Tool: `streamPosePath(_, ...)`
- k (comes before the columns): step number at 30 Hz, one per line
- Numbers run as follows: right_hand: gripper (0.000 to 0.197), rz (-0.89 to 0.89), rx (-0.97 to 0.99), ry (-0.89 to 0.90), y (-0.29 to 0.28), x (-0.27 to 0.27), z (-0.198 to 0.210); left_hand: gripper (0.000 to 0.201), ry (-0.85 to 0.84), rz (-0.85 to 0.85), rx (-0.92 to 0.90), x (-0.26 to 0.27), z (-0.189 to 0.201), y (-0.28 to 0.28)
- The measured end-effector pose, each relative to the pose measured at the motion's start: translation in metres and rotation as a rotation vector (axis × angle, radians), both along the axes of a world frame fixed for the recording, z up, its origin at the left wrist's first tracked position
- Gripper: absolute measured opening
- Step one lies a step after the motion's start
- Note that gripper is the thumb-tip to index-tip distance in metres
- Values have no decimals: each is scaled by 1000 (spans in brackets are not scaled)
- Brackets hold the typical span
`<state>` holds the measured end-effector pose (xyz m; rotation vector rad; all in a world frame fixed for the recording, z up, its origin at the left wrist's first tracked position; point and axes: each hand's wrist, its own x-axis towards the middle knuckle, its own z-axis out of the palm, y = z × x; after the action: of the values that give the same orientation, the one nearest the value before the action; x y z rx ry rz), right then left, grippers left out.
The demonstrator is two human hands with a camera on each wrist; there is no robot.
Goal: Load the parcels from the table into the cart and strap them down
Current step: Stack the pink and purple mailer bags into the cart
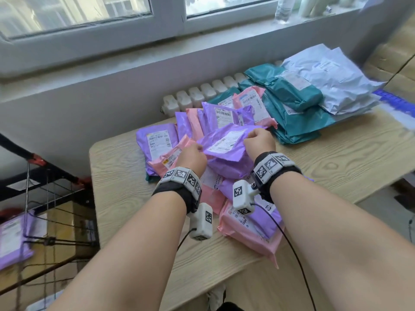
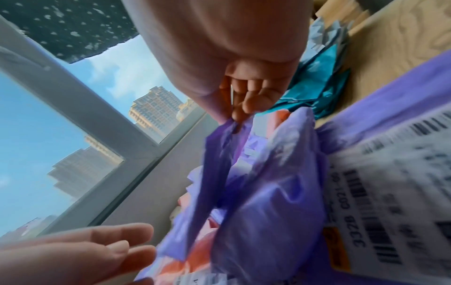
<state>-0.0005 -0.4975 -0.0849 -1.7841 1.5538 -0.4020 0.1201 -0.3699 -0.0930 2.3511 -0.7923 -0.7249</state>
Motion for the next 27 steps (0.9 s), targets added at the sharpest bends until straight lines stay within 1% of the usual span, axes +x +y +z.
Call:
streamPosePath(2,20,64,-35,-60,6,8,14,38,-14,40,-31,10,11,5)
streamPosePath(5,26,184,-87,-111,18,24,36,37,-26,95,-99,25,30,15)
streamPosePath(9,28,326,-192,-45,50,50,63,37,-126,140,-192,49,55,48)
streamPosePath(14,28,480,-261,-12,110,90,80,42,-269,147,-227,84,72,109)
streamPosePath(18,27,612,-304,-17,172,129,88,51,-332,157,-180,116,75,172)
streamPosePath(21,28,685,-297,-35,224,159,89,63,-374,141,-131,136,76,224)
streamPosePath(22,29,707,-299,-40,240,168,89,62,-378,132,-107,143,75,241)
streamPosePath(23,28,728,-302,-48,257,178,88,56,-384,118,-77,151,73,258)
streamPosePath(25,27,760,-295,-48,287,197,83,36,-385,111,-24,167,69,292)
streamPosePath(27,26,771,-298,-50,317,216,77,25,-342,173,-9,181,67,325)
